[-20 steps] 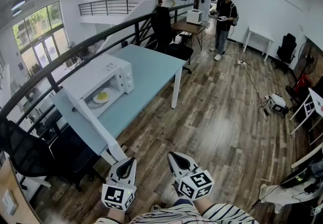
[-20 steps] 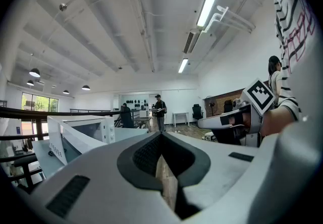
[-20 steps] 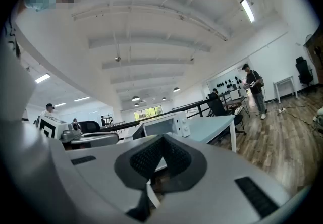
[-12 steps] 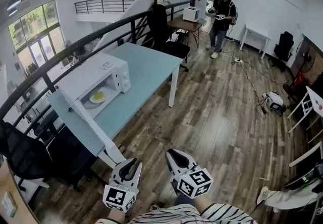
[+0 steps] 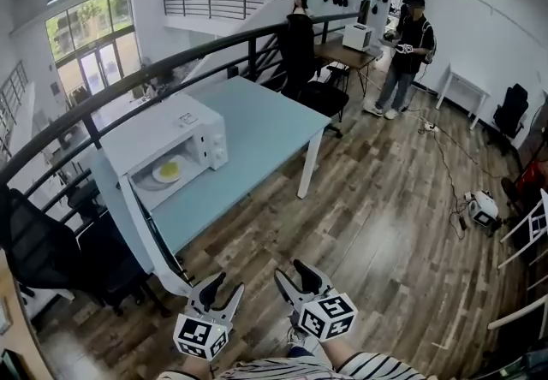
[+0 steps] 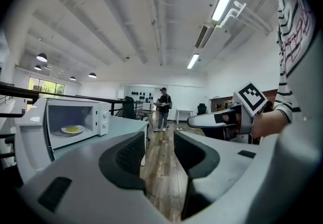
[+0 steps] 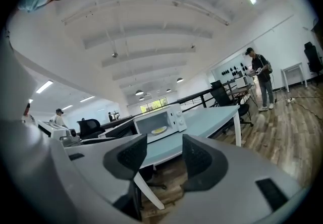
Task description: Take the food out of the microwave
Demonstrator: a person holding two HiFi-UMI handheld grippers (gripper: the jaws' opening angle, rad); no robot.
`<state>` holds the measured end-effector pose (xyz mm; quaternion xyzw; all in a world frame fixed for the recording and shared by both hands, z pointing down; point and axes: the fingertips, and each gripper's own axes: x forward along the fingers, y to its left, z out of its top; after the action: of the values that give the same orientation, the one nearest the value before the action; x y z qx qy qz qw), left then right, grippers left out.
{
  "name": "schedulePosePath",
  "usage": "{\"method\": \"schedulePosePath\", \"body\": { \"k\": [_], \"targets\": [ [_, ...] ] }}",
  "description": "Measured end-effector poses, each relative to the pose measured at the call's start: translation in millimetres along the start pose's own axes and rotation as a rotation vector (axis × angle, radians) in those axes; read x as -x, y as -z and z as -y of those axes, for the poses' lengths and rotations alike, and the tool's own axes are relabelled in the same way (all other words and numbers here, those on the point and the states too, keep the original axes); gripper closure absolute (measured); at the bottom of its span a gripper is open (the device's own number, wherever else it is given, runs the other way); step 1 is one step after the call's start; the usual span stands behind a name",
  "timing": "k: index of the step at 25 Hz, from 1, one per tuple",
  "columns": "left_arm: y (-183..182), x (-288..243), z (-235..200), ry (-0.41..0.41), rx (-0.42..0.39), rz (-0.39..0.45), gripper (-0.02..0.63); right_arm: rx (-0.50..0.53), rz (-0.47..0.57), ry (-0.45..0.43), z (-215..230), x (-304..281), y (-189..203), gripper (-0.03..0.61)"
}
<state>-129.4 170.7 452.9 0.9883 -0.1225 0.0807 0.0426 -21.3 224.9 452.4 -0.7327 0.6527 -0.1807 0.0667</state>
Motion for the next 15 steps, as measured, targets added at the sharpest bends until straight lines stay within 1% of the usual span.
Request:
{"method": "schedulePosePath", "body": {
  "k": [2,7,11,15],
  "targets": [
    [0,-22,-3,-0.041,0.014,0.005,0.456,0.004,-0.007,-0.035,21,-9,-7,0.365],
    [-4,-67,-6,-0.134,0.021,0.015,0.455,0.033,-0.02,-0.103,67,-30,-28,0.365],
    [-4,-86,-10,-0.227,0.046,0.03,0.456,0.051,-0.045,-0.173,89,-43,-34,0.365],
    [-3,-97,-13,-0.293,0.067,0.03,0.454,0.051,-0.062,-0.212,104,-54,-39,0.365]
  ]
}}
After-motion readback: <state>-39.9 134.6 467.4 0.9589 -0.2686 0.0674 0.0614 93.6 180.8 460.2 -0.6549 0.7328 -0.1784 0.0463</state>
